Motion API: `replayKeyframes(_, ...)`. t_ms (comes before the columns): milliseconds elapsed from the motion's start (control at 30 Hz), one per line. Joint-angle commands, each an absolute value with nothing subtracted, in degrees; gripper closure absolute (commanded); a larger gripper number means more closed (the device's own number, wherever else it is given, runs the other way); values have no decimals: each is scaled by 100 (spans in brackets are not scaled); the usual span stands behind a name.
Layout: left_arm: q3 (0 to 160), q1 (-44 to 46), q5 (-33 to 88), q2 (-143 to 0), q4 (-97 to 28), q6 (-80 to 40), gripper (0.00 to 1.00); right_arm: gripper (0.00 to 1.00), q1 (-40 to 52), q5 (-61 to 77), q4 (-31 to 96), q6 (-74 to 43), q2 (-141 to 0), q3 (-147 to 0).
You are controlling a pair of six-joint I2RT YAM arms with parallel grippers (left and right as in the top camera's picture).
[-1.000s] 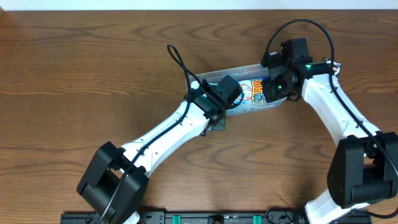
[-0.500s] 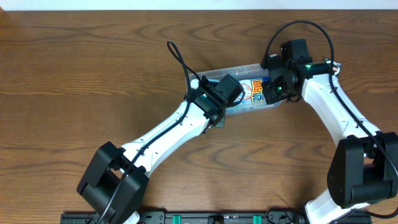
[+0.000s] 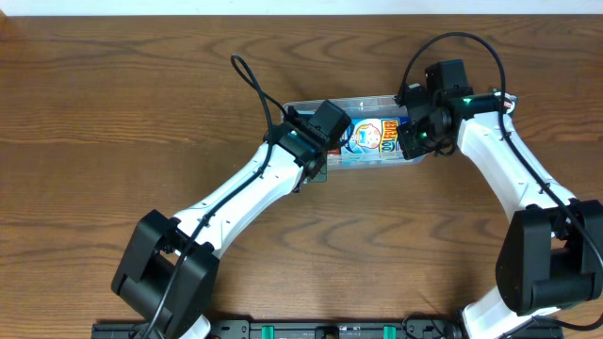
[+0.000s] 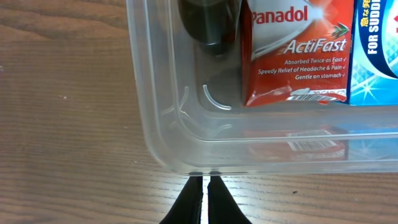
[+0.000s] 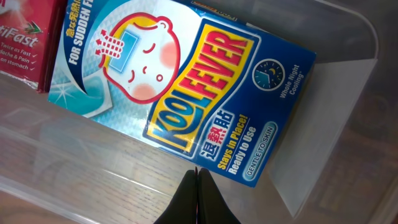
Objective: Pack container
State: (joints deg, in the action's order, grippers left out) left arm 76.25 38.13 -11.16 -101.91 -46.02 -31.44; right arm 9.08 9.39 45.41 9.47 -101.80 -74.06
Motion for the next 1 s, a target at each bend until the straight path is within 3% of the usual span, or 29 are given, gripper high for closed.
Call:
replayKeyframes(0, 7603, 3789, -1271, -10272, -4574, -3041, 93, 99, 941, 1007, 4567, 926, -10239, -7371)
replayKeyframes(333, 7605, 3789, -1271, -10173, -4668, -2980, 94, 96, 934, 1125, 4285, 926, -10167, -7675)
replayKeyframes(500, 7609, 3736, -1278, -9784, -4753, -2978, 93, 89, 919, 1140, 4429, 856, -10014, -8416)
replayKeyframes(733, 7607, 3070, -1459, -9006, -4925, -2980, 92, 87, 513, 735, 4899, 475, -9734, -8917)
replayKeyframes(833, 7607, 2565, -1754, -8761, -5063, -2978, 83, 81, 128, 401, 5181, 475, -9706, -8917)
replayKeyframes(933, 7607, 1988, -1767, -8672, -5094, -2961, 63, 69, -322, 279, 5419, 475, -9719, -8912)
replayKeyframes(967, 7607, 1809, -1767, -8674, -5092, -2963, 50, 64, -486, 279, 5492, 478, -9723, -8912)
